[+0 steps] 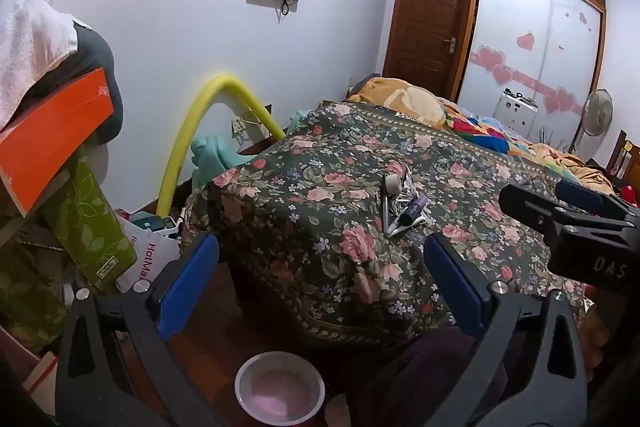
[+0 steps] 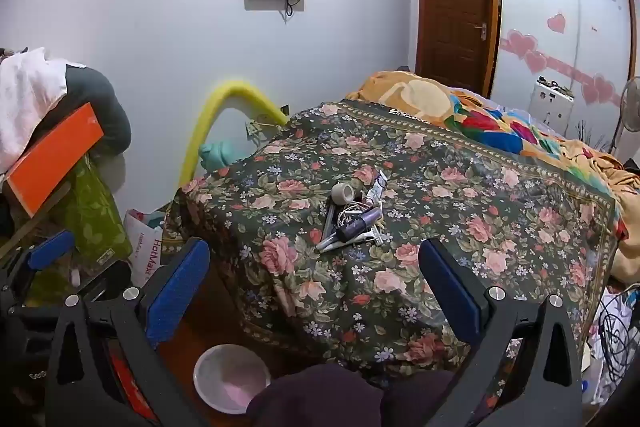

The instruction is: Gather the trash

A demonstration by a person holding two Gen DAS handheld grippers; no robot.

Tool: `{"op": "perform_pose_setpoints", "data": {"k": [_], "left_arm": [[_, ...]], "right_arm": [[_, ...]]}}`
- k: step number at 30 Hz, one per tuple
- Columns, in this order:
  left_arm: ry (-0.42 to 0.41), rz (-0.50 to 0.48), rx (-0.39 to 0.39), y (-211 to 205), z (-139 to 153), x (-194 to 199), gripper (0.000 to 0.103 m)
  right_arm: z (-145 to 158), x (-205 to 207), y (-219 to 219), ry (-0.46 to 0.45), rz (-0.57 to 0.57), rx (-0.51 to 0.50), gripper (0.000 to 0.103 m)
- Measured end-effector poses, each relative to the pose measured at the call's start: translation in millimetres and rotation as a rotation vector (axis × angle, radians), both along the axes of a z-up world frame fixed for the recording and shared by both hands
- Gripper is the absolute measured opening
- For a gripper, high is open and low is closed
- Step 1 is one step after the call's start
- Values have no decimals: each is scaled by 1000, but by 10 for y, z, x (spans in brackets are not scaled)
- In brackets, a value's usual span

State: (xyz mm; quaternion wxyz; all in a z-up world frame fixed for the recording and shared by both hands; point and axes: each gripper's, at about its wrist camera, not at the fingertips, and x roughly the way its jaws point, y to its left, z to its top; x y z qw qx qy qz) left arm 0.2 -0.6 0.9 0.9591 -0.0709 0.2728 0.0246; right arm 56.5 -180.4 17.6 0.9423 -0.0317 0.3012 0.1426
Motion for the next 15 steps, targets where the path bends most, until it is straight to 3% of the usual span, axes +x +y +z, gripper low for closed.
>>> {"op": "perform_pose_setpoints", "data": {"k": [15], "left_arm": [[9, 1, 13, -13, -24, 40, 103]], "right_arm": [[-29, 141, 79, 3, 4, -7, 103]]}}
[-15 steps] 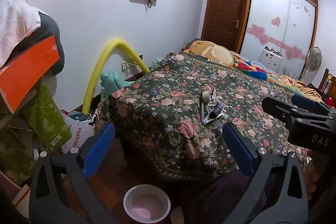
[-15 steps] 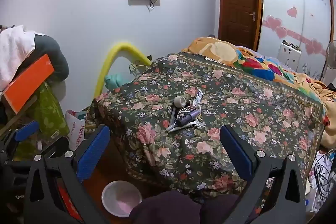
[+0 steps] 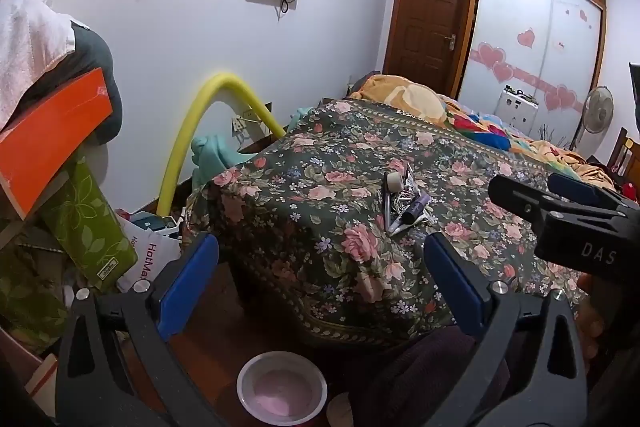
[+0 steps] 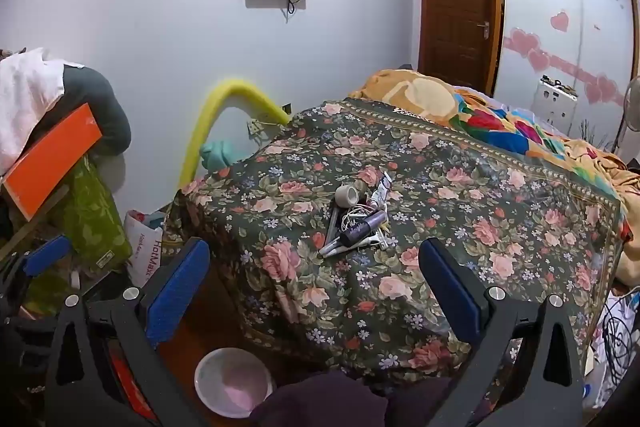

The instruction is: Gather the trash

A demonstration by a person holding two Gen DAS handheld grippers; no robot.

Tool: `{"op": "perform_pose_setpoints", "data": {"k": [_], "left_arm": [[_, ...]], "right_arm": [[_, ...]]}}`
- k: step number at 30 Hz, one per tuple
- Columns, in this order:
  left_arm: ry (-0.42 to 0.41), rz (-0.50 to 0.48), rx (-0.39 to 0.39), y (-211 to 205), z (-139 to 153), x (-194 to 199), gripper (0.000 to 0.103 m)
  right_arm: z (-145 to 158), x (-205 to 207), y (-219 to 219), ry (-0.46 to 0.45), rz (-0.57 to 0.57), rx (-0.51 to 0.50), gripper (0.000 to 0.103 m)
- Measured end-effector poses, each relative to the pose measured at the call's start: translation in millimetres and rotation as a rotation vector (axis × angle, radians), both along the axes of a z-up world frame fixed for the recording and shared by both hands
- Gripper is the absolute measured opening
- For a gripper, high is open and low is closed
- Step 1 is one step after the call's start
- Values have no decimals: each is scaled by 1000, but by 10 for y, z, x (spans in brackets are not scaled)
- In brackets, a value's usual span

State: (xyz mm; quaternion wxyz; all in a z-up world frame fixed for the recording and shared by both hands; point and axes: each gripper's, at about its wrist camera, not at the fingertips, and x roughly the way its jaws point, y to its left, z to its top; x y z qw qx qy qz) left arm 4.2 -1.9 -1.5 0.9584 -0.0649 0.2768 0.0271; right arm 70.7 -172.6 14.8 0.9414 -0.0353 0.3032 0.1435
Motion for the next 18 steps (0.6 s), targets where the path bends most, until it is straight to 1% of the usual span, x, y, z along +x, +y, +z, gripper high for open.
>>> {"op": "perform_pose_setpoints", "data": {"k": [12, 18], "left_arm": [[2, 9, -10, 28, -81, 18, 103], [2, 9, -13, 56, -71, 27, 103]], "right_arm": [[12, 22, 23, -4, -1, 1, 103], [15, 37, 18, -1, 2, 1, 103]]}}
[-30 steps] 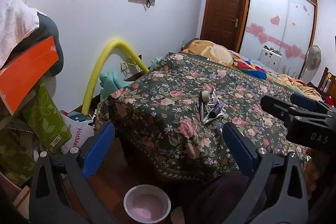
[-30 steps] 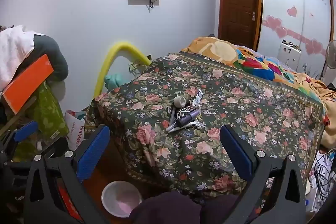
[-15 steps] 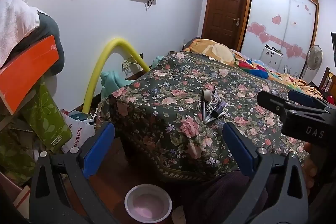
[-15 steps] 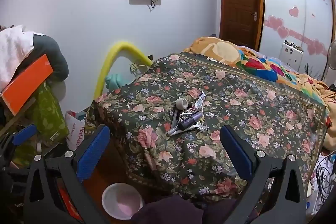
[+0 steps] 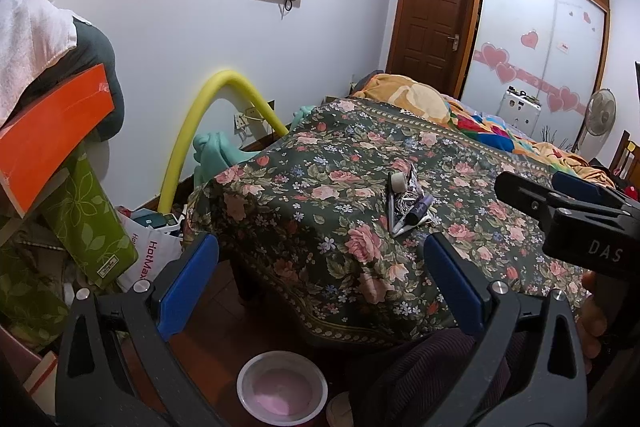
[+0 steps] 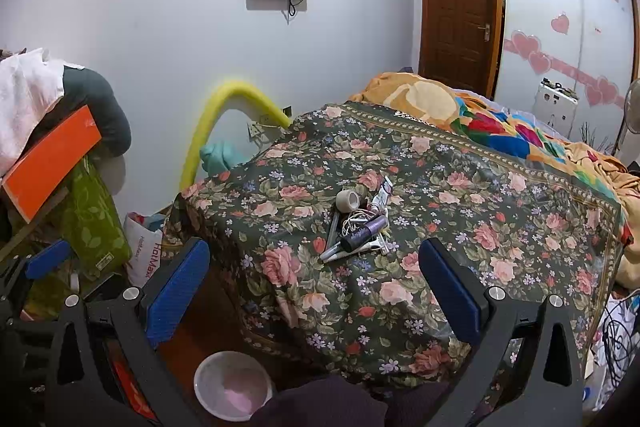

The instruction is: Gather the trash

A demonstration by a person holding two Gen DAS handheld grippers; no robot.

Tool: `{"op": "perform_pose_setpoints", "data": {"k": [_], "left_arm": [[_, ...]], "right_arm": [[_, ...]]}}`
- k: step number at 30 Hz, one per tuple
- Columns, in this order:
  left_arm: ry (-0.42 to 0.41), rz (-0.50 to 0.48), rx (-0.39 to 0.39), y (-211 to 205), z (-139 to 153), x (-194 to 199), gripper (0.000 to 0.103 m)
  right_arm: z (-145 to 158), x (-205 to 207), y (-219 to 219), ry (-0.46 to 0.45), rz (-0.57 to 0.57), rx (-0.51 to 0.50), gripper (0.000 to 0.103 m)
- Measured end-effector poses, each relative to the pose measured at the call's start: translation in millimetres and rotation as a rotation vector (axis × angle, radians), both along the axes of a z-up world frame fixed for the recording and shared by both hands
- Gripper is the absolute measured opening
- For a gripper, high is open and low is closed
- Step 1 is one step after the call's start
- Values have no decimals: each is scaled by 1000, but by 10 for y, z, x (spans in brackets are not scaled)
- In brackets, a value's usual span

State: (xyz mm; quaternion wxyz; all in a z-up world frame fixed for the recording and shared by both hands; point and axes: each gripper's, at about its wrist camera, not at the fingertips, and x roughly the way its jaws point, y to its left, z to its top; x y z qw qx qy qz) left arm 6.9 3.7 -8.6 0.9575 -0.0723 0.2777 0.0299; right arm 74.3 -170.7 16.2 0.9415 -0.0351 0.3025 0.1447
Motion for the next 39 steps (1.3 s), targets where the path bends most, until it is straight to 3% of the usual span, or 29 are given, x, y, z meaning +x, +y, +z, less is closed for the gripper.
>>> {"op": "perform_pose_setpoints", "data": {"k": [39], "left_arm": [[18, 0, 0, 15, 20, 66, 103]], "right_arm": [[-32, 89, 23, 14, 1, 12, 103]]}}
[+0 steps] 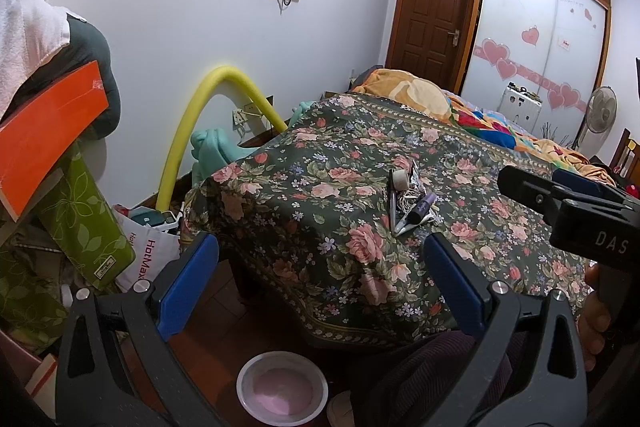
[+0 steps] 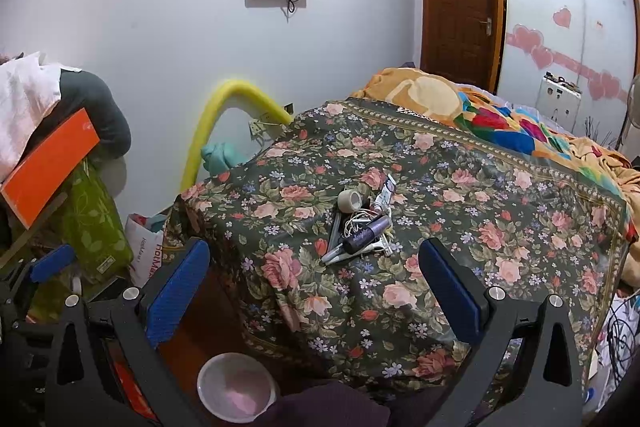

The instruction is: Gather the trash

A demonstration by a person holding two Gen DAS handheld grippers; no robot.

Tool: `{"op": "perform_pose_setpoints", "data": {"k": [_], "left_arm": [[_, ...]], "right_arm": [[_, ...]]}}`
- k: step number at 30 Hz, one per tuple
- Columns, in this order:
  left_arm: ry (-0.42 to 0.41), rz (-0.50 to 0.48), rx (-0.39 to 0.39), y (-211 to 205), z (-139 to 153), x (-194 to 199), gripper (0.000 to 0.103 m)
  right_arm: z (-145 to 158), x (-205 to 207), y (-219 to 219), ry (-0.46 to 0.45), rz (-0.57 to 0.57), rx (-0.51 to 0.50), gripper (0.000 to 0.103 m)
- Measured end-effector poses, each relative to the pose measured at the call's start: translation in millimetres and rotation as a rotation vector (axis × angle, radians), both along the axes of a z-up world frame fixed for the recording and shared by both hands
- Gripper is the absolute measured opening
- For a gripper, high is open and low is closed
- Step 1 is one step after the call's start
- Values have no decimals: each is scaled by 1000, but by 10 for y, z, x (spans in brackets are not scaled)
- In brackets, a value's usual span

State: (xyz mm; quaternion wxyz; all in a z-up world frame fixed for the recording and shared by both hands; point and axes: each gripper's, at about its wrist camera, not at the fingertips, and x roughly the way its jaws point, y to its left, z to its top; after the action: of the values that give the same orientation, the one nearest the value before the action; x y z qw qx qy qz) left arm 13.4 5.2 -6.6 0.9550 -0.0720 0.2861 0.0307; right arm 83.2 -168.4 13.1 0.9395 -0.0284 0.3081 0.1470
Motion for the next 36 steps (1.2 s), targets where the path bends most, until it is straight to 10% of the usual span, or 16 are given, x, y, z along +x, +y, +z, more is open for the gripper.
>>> {"op": "perform_pose_setpoints", "data": {"k": [36], "left_arm": [[60, -30, 7, -465, -180, 872, 94]], "right_arm": [[-323, 590, -496, 124, -46, 10, 103]]}}
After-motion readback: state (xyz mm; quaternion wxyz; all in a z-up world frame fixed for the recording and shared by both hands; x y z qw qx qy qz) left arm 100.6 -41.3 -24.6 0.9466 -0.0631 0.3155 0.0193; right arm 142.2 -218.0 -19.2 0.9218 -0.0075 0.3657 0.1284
